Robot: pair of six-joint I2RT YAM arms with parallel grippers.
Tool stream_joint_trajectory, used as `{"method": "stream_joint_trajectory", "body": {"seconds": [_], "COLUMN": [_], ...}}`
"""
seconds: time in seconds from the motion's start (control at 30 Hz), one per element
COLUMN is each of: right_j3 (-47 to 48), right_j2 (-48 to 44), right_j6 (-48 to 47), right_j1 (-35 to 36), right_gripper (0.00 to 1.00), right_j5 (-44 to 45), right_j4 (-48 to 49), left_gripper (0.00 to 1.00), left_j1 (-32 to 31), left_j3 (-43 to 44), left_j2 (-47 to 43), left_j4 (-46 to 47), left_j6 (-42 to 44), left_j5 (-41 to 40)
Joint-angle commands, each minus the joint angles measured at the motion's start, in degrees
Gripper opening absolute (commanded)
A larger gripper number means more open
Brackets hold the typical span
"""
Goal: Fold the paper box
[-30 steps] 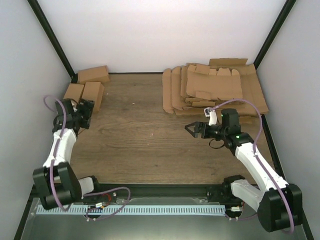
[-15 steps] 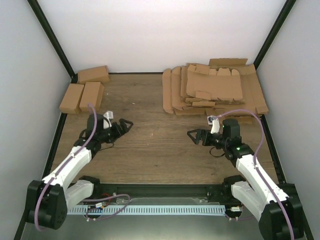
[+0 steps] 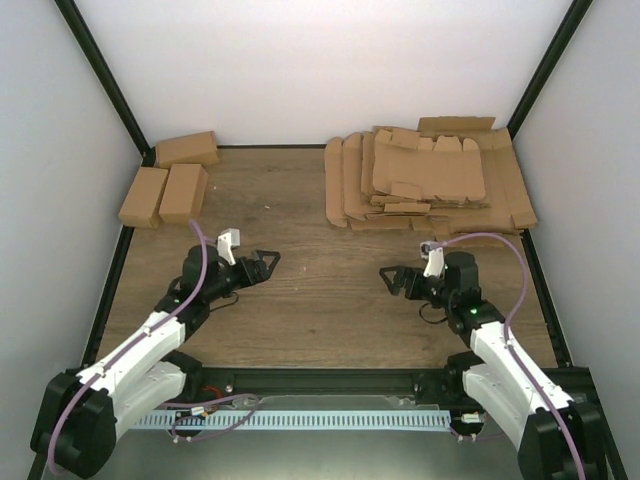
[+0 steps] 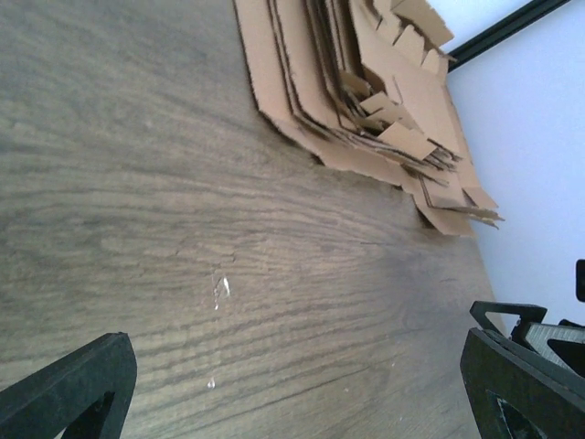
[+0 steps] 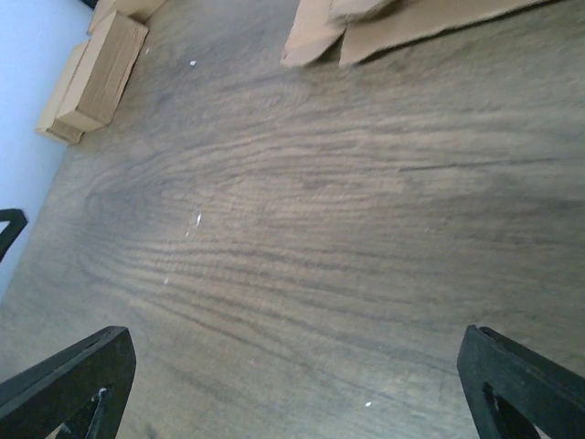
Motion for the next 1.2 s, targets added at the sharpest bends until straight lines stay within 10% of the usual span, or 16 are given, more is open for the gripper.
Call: {"method": "stream_joint_trajectory", "body": {"seconds": [0.0,0.23,0.53,1.17], "right_j3": [5.0,16.9,29.3,3.3], "right_j2": [-0.5,7.8,19.3,10.0], "right_j6": [-0.3,2.7,-0.4,-5.4], "right_j1": [-0.4,-0.4,-0.4,-0.4], "right_gripper": [1.0,1.0,1.0,1.0], "right_j5": [8.4,27.9,31.2,19.9], "right_j4": [-0.1,-5.0,-8.8,15.1], "left_gripper": [1.0,1.0,1.0,1.0], "left_j1": [-0.3,-0.3,-0.3,-0.3], "left_j3": [-0.6,-2.0,-2.7,-9.4], "left_j2": [-1.0,0.9,-4.9,-27.5], "left_j4": [4.6,7.0,3.1,-7.8], "left_j6": [3.3,1.8,3.2,20.3], "left_j5": [-0.4,2.0,-3.6,-24.5]}}
